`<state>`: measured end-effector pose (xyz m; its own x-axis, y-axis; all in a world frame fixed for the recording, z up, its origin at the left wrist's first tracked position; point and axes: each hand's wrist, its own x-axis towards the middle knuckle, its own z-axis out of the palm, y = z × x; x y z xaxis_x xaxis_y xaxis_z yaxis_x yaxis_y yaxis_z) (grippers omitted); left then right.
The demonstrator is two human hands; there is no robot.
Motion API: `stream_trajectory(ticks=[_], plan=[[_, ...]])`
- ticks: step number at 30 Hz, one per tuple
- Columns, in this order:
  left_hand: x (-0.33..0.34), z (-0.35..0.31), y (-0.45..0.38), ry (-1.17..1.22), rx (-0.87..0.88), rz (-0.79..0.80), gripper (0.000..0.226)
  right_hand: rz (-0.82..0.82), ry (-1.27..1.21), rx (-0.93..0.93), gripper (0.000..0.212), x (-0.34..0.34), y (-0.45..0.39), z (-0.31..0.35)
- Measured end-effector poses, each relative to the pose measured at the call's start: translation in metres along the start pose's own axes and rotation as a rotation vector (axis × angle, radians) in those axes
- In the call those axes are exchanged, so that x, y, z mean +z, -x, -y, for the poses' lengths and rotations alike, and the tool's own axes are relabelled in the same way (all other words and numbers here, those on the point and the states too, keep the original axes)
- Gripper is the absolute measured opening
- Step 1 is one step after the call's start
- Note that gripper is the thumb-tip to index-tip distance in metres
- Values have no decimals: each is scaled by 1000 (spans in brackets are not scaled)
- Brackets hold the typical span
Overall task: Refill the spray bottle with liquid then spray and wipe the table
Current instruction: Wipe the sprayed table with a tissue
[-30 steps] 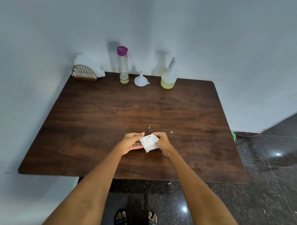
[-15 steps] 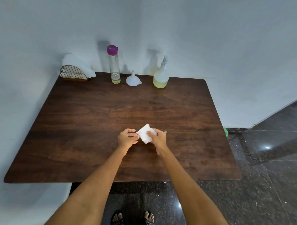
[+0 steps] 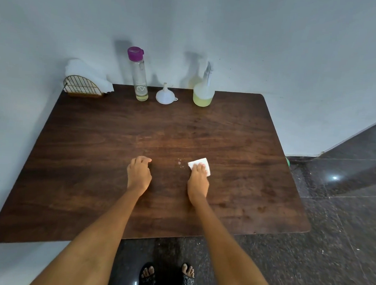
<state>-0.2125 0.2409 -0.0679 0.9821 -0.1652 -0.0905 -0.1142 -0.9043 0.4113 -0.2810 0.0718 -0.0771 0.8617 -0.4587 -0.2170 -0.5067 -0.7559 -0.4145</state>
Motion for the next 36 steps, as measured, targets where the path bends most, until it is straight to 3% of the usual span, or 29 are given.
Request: stream_trajectory(ticks=[5,9,12,21,26,28,32,36], plan=[[3,0,0,-4,-30,-63,33,112,55,-152,51,19,6,31],[6,-3,-2,-6,-1,-54,33,67,41,-196,63,15,6,23],[7,-4,-2,-2,24,-51,32,109,83,-243,40,13,-4,13],[3,13,-4,-17,0,-53,30,63,156,-216,39,20,-8,24],[3,19,-4,-14,-38,-91,29,103,114,-445,34,36,11,57],[1,24,-6,-12,-39,-79,29,60,7,-387,31,27,2,53],[-2,32,-7,-10,-55,-72,29,-192,-129,-215,22,-14,-28,26],[-5,39,-1,-11,-48,-78,30,-186,-65,-60,36,-23,-40,12]])
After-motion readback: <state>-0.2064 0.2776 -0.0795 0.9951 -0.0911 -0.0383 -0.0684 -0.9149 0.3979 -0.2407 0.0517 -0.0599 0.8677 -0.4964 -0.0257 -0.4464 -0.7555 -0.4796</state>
